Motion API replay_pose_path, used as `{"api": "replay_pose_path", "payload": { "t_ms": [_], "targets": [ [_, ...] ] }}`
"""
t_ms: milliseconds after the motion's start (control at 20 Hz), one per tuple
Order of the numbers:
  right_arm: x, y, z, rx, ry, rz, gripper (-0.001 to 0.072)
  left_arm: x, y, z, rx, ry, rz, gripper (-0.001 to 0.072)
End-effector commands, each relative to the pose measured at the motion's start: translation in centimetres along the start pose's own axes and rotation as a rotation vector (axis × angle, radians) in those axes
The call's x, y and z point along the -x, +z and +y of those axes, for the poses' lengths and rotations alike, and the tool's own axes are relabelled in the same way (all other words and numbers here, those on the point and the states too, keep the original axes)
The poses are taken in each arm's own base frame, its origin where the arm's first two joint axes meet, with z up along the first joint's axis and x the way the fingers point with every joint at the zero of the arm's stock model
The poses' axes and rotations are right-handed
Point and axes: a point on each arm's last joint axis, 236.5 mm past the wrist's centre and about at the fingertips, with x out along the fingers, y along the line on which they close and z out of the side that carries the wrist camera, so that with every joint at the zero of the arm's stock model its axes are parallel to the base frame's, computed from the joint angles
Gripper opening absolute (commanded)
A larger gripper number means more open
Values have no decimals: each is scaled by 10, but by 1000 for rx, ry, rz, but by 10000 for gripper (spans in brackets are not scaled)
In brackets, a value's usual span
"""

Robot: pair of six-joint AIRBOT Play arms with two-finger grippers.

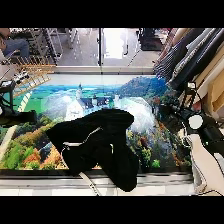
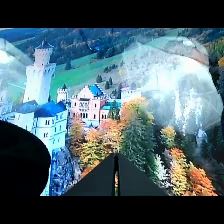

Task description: Fold the clothes and pants, and hang the long-sleeved shirts on hangers.

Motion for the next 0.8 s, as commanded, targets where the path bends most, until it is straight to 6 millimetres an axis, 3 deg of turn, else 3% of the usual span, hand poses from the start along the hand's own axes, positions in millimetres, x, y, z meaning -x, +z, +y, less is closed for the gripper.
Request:
{"api": "replay_pose_path", "payload": {
  "t_ms": [0,150,350,450,550,600,650,750],
  "targets": [
    [0,2,1,-4,3,-7,46,3,-6,-14,-61,-61,18,705],
    [0,2,1,-3,2,-7,46,19,10,-5,-152,-26,-80,698],
    [0,2,1,-4,2,-7,46,34,41,43,-207,187,-232,698],
    [0,2,1,-4,2,-9,47,26,48,64,-149,241,-273,698],
    [0,20,3,-50,16,-83,47,12,53,86,-1,244,-339,695],
    [1,24,8,-96,36,-102,46,2,52,99,85,235,-365,627],
    [1,26,10,-121,48,-110,46,-9,46,107,158,210,-365,549],
    [2,26,19,-196,89,-102,46,-38,15,114,332,105,-280,548]
  ]
}}
